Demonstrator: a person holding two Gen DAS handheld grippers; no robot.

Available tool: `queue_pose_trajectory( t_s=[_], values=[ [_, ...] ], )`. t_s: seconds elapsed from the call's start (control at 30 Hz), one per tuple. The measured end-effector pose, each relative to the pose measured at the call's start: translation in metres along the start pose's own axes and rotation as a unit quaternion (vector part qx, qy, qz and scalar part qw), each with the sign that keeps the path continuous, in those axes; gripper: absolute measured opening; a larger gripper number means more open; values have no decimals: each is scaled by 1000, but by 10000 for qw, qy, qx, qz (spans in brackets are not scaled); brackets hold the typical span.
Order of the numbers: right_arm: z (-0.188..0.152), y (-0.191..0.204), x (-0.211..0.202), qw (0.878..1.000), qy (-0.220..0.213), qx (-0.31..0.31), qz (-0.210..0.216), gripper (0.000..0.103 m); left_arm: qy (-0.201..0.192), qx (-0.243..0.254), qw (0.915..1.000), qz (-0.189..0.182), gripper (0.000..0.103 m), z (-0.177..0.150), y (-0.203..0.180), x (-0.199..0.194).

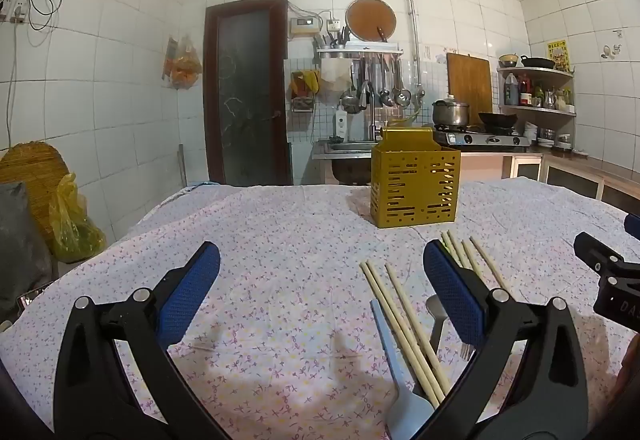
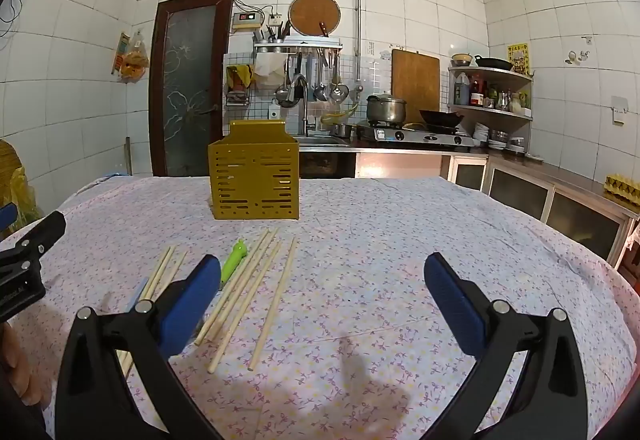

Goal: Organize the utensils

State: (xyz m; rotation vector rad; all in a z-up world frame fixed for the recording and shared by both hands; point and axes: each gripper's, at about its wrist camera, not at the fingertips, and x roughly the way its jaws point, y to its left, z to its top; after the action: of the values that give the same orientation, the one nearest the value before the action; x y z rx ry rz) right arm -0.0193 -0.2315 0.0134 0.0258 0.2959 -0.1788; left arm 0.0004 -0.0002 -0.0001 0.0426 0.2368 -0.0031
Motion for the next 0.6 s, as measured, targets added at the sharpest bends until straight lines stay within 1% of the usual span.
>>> queue_pose_trajectory(
  t_s=[0.6],
  values=[
    [-1, 0, 0, 10000, -35, 38, -13, 99, -43, 8, 10000, -4, 98, 0, 0, 0]
  ],
)
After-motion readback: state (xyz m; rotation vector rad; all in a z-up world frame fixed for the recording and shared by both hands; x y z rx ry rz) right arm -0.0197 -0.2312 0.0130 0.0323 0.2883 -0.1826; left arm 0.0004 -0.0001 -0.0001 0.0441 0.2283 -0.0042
